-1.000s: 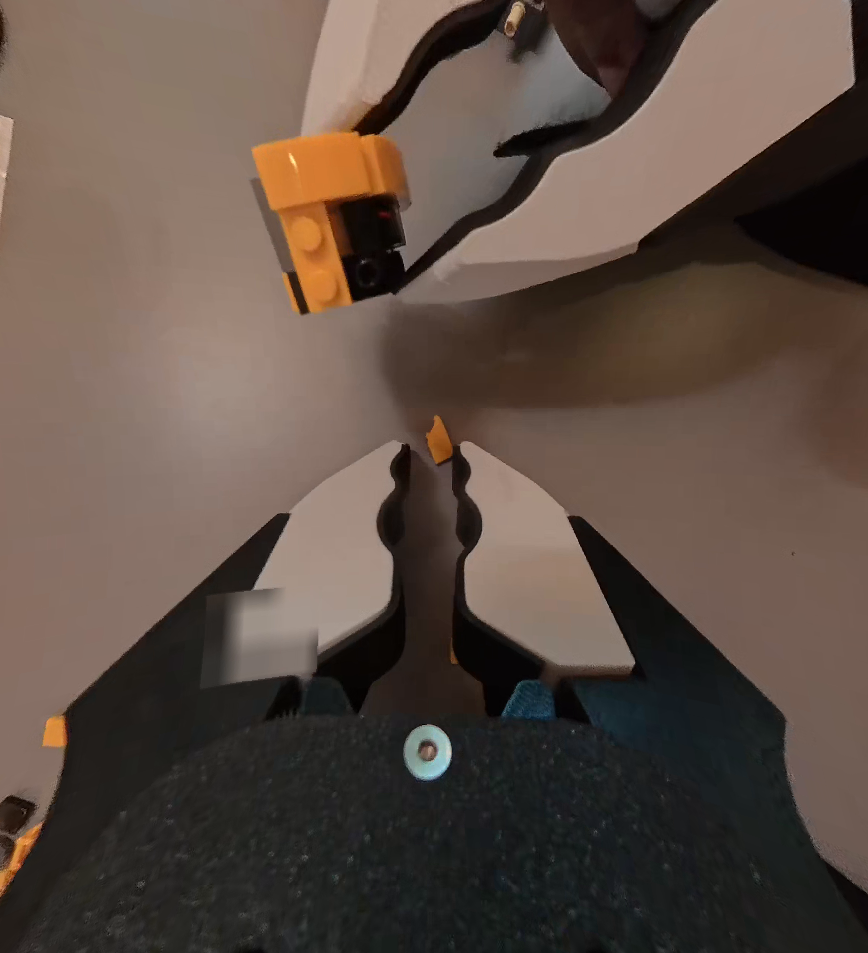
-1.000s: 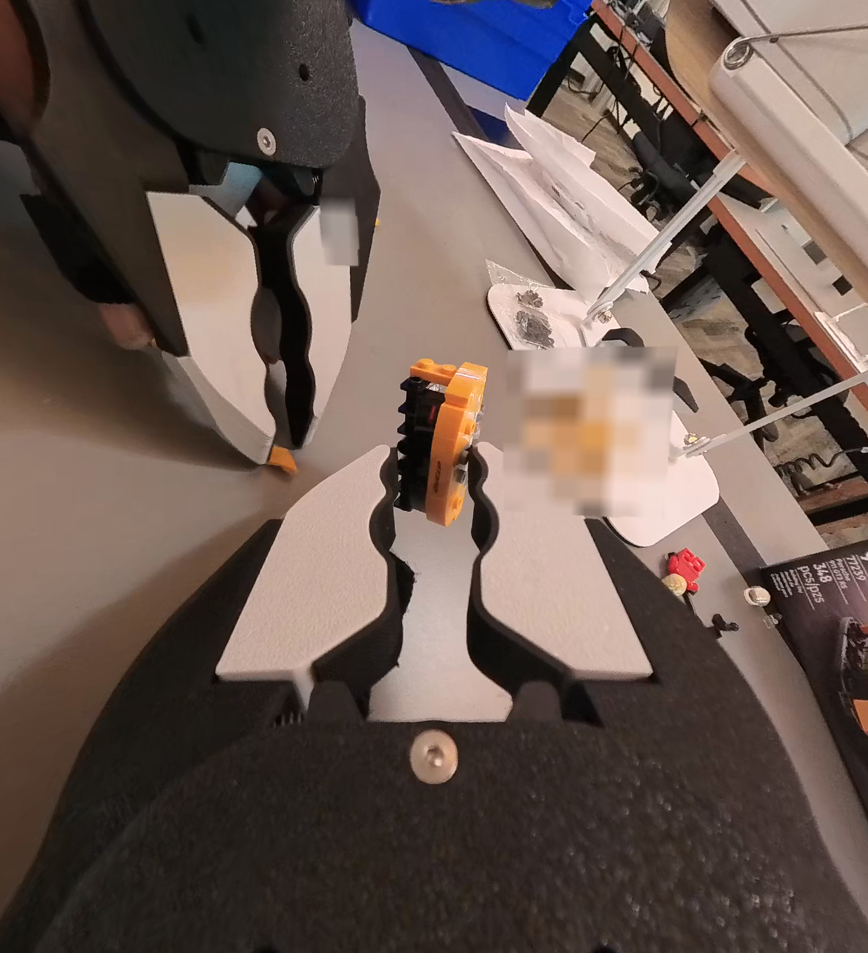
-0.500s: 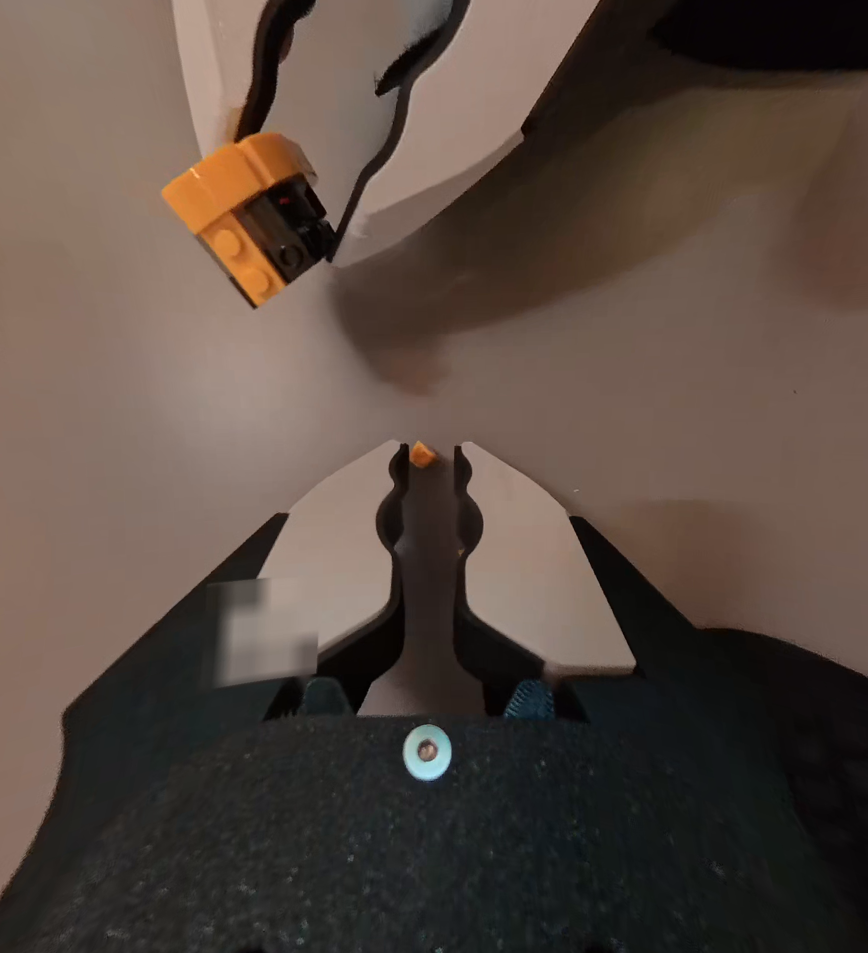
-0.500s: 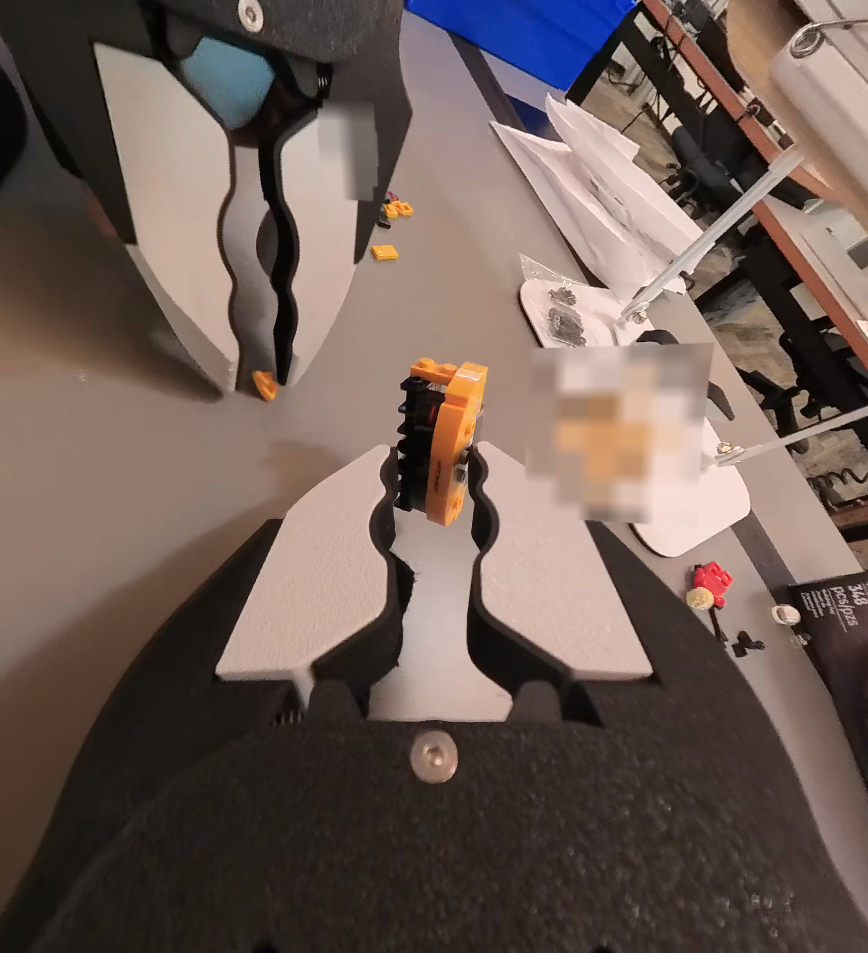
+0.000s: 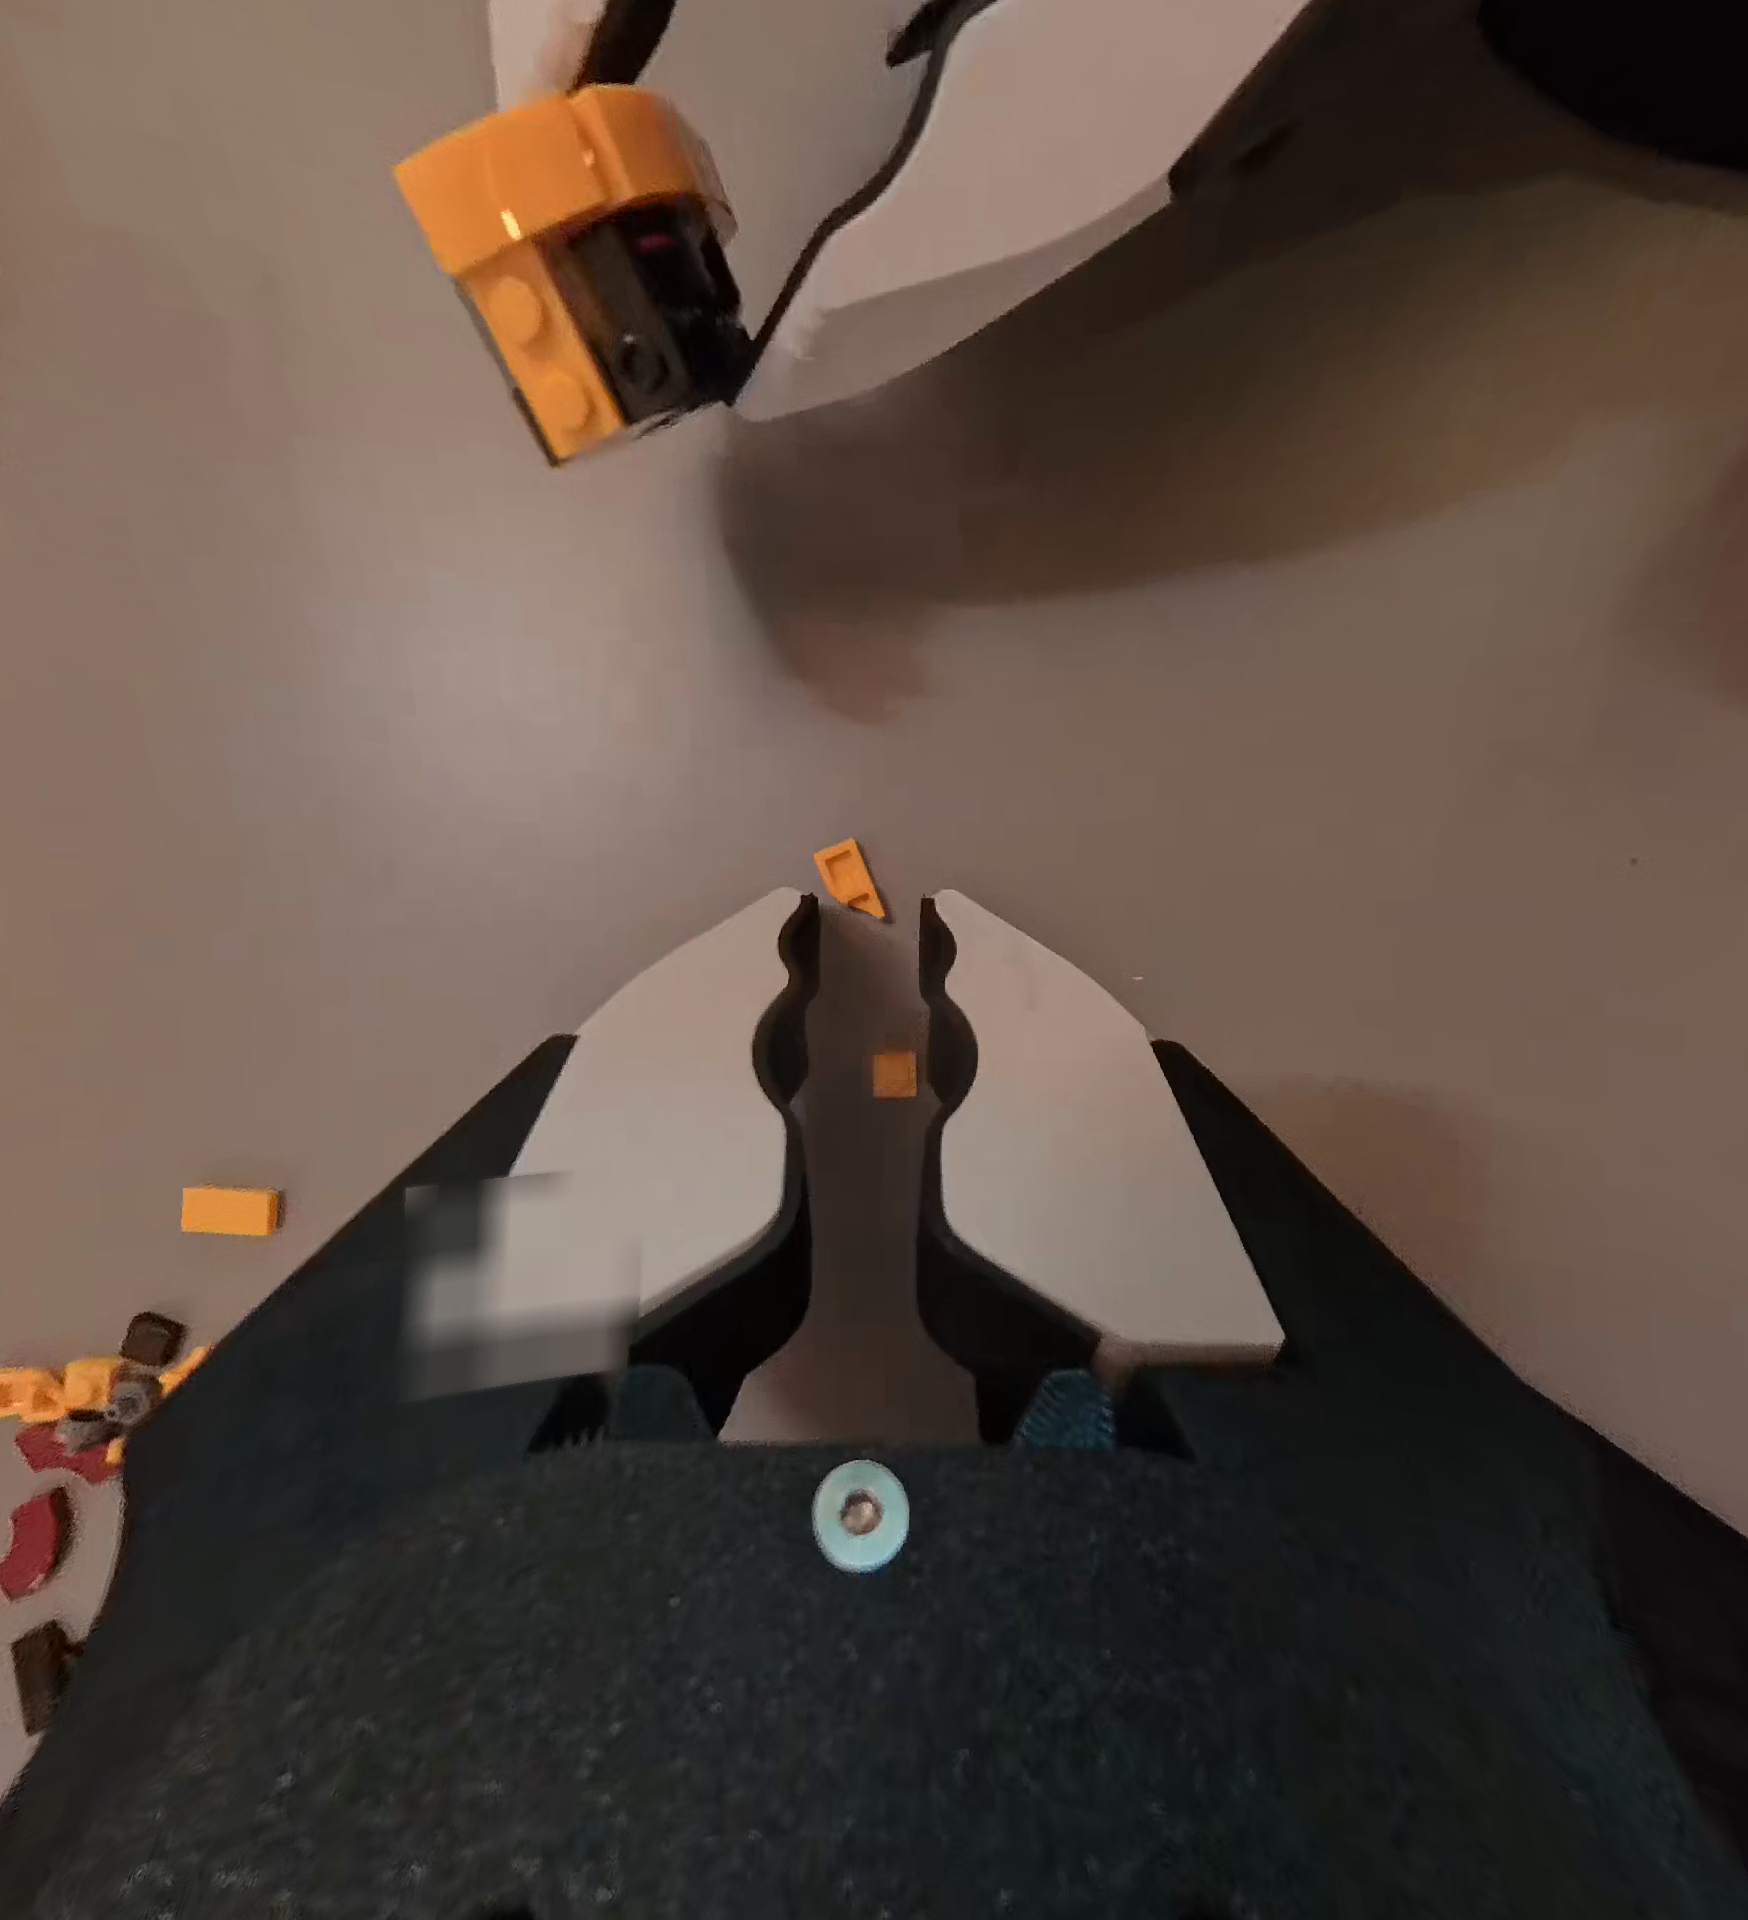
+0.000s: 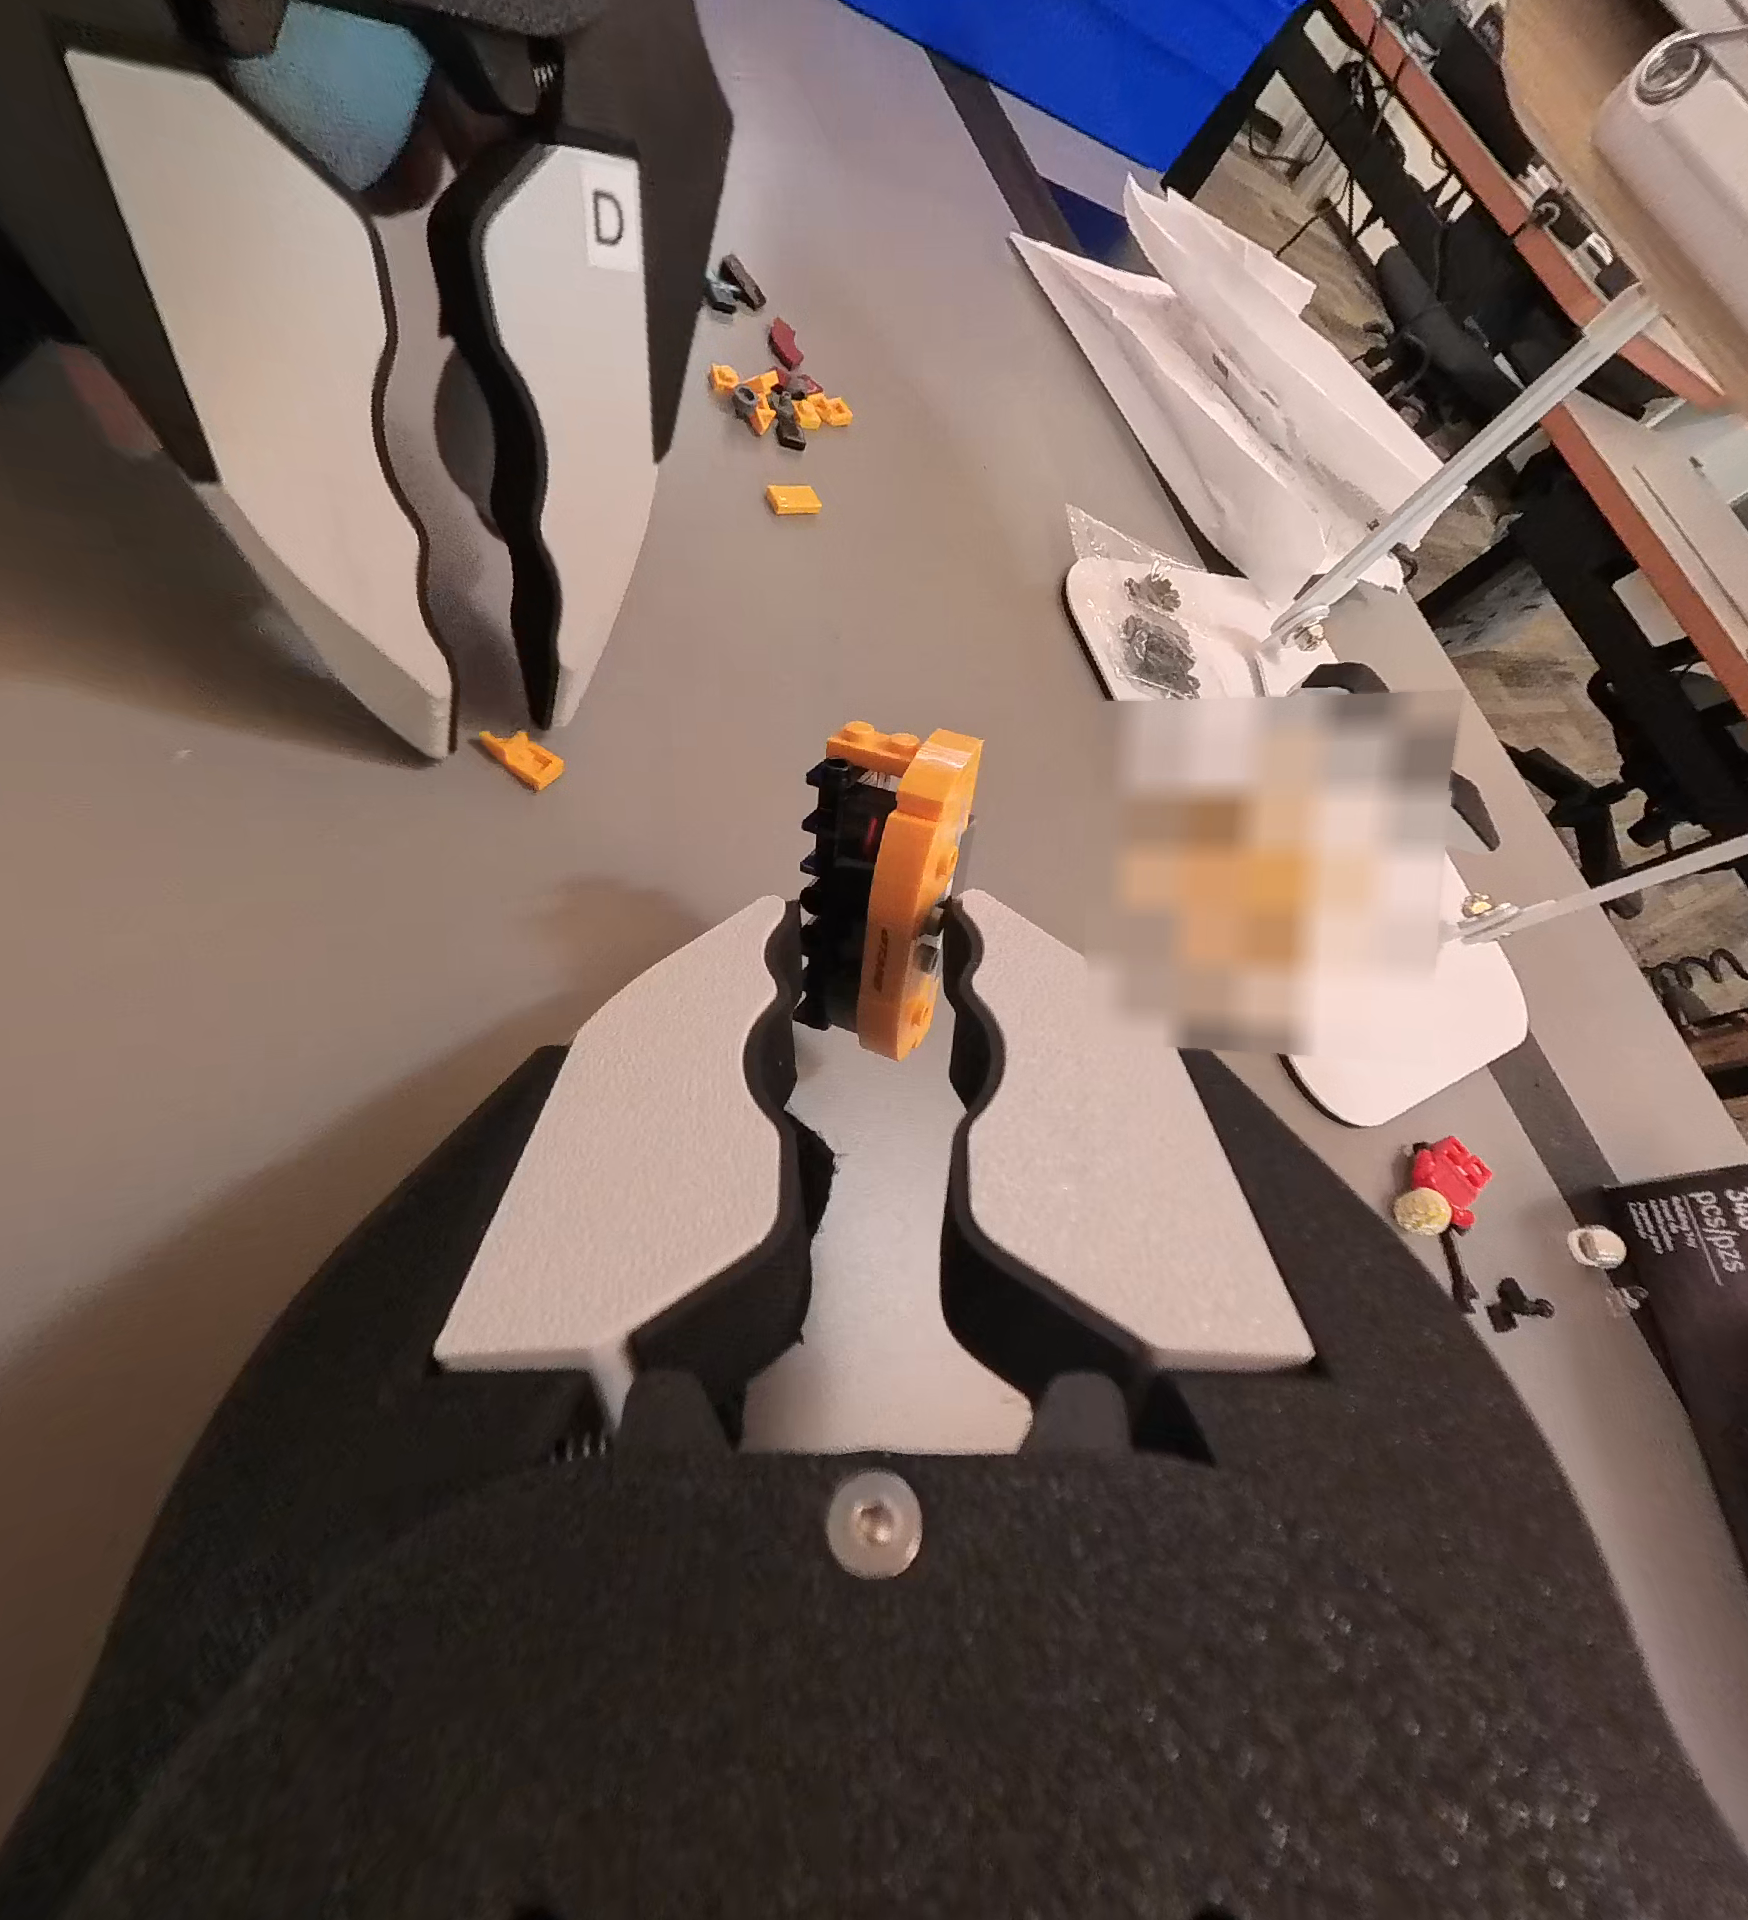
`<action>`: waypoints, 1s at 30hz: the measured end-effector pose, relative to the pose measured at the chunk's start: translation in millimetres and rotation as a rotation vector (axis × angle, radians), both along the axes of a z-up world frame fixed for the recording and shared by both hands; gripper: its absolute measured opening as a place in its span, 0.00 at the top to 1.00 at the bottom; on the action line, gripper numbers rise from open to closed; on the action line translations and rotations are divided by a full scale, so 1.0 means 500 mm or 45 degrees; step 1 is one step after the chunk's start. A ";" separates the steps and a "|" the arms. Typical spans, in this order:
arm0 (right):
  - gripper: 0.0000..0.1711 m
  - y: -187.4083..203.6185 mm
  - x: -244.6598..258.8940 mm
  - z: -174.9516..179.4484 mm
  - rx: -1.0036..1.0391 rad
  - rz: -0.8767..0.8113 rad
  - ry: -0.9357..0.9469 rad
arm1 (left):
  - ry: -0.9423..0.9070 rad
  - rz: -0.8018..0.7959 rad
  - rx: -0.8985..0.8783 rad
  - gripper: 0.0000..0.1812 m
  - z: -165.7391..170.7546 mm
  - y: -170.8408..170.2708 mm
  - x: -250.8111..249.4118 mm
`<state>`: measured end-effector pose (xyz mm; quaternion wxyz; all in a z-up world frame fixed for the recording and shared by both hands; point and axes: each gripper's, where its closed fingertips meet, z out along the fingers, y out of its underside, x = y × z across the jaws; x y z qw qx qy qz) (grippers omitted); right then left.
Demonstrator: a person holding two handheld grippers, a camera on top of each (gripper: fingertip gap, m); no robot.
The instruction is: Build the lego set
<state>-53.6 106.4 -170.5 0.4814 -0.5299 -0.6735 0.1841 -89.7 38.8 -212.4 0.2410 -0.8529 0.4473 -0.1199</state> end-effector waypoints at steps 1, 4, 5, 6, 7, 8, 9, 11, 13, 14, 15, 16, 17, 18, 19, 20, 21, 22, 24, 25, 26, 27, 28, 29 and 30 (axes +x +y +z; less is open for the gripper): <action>0.85 0.000 0.000 0.000 0.002 0.000 0.000 | 0.008 -0.014 0.028 0.91 0.000 0.002 0.004; 0.85 0.000 0.001 0.001 0.002 0.000 0.001 | 0.060 -0.046 0.087 0.95 -0.001 0.010 0.005; 0.85 0.001 0.001 0.001 0.002 -0.001 0.000 | 0.080 -0.057 0.093 0.96 -0.002 0.012 0.005; 0.85 0.001 0.001 0.001 0.003 -0.001 0.000 | 0.082 -0.066 0.089 0.97 -0.002 0.012 0.006; 0.85 0.000 0.001 0.001 0.003 0.000 0.001 | 0.077 -0.069 0.076 0.96 -0.002 0.012 0.006; 0.85 0.000 0.001 0.001 0.003 0.001 0.001 | 0.053 -0.071 0.056 0.97 -0.001 0.012 0.008; 0.85 0.000 0.001 0.002 0.004 0.002 0.002 | -0.002 -0.069 0.028 0.97 0.003 0.010 0.013; 0.85 -0.002 0.001 0.003 0.005 0.009 0.004 | -0.225 -0.054 -0.078 1.00 0.021 0.002 0.035; 0.85 -0.004 0.000 0.002 0.003 0.016 0.004 | -0.459 -0.024 -0.245 1.00 0.040 -0.008 0.050; 0.85 -0.004 0.000 0.001 0.003 0.016 0.001 | -0.542 -0.032 -0.348 1.00 0.043 -0.019 0.054; 0.85 -0.005 0.000 0.000 0.002 0.018 -0.001 | -0.595 -0.038 -0.447 1.00 0.043 -0.028 0.054; 0.85 -0.005 0.000 0.000 0.001 0.019 -0.003 | -0.593 -0.010 -0.471 1.00 0.035 -0.023 0.046; 0.85 -0.005 0.000 -0.001 0.002 0.019 -0.004 | -0.560 0.027 -0.439 1.00 0.026 -0.009 0.033; 0.85 -0.005 0.001 0.000 0.002 0.019 -0.004 | -0.539 0.042 -0.415 0.99 0.023 -0.001 0.024; 0.85 -0.005 0.001 0.000 0.000 0.020 -0.003 | -0.535 0.047 -0.389 0.98 0.028 0.005 0.019; 0.85 -0.005 0.001 -0.001 -0.003 0.021 -0.004 | -0.523 0.054 -0.353 0.98 0.033 0.012 0.013; 0.85 -0.006 0.001 -0.003 -0.005 0.023 -0.008 | -0.489 0.062 -0.311 0.97 0.035 0.020 0.005; 0.85 -0.007 0.001 -0.005 -0.008 0.028 -0.015 | -0.438 0.066 -0.267 0.96 0.035 0.026 -0.004; 0.85 -0.012 0.001 -0.012 -0.011 0.044 -0.037 | -0.347 0.041 -0.209 0.94 0.033 0.025 -0.017; 0.85 -0.015 0.002 -0.016 -0.010 0.053 -0.051 | -0.320 0.015 -0.199 0.93 0.033 0.018 -0.017; 0.85 -0.019 0.002 -0.020 -0.012 0.063 -0.072 | -0.292 -0.006 -0.197 0.92 0.032 0.010 -0.018; 0.85 -0.024 0.003 -0.024 -0.017 0.075 -0.095 | -0.259 -0.021 -0.199 0.91 0.029 0.001 -0.019; 0.85 -0.027 0.003 -0.024 -0.012 0.083 -0.109 | -0.224 -0.030 -0.198 0.90 0.025 -0.007 -0.020; 0.85 -0.027 0.005 -0.024 -0.001 0.084 -0.138 | -0.195 -0.034 -0.188 0.89 0.021 -0.012 -0.021; 0.85 -0.025 0.008 -0.025 0.002 0.080 -0.170 | -0.179 -0.039 -0.174 0.88 0.019 -0.015 -0.020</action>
